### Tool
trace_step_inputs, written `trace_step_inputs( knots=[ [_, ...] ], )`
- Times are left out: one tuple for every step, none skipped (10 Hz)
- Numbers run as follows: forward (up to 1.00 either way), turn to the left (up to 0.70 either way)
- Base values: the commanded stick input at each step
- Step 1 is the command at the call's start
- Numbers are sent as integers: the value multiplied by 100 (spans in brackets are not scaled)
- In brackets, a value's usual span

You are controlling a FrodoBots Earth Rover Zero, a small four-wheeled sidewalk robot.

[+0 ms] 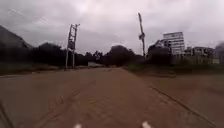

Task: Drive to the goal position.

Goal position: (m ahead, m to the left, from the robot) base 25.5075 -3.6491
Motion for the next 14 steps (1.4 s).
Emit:
trace_step_inputs(
  knots=[
    [70, 7],
    [70, 7],
    [70, 8],
    [70, -2],
    [70, -17],
    [70, -34],
    [70, -30],
    [70, -26],
    [70, -15],
    [70, -4],
    [70, 3],
    [70, 1],
    [70, -1],
    [70, -3]
  ],
)
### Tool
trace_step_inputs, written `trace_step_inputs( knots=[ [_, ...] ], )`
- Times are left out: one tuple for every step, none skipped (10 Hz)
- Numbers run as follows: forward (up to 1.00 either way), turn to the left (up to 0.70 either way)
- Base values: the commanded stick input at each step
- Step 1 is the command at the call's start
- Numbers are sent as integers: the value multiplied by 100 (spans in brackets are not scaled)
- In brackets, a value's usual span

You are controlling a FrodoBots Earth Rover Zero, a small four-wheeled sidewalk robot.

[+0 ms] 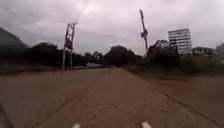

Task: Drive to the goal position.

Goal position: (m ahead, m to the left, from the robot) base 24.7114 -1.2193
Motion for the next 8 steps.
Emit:
trace_step_inputs(
  knots=[
    [70, -27],
    [70, -25],
    [70, -22],
    [70, -19],
    [70, -30],
    [70, -25],
    [70, -9],
    [70, 5]
  ],
)
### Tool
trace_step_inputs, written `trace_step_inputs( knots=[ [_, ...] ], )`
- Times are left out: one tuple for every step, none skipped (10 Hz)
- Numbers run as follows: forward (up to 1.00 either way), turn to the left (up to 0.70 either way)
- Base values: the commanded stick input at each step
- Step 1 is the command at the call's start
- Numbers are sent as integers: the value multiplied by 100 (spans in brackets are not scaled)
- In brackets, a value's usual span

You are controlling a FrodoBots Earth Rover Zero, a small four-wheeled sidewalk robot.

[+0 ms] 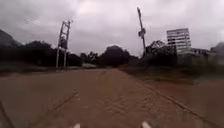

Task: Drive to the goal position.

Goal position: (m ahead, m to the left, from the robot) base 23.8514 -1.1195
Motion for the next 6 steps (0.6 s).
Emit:
trace_step_inputs(
  knots=[
    [70, 6],
    [70, 6],
    [70, 4],
    [70, 1],
    [70, 0],
    [70, 0]
  ],
)
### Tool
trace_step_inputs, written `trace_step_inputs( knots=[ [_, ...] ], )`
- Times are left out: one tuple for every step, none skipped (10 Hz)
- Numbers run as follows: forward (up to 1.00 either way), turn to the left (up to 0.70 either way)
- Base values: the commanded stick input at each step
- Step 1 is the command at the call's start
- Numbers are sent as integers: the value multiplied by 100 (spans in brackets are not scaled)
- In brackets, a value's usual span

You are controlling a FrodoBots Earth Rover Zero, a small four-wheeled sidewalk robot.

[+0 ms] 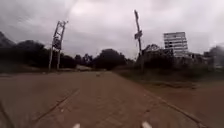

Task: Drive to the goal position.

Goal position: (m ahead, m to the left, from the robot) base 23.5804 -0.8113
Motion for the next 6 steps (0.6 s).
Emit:
trace_step_inputs(
  knots=[
    [70, 0],
    [70, 0],
    [70, 0],
    [70, 0],
    [70, 0],
    [70, 0]
  ],
)
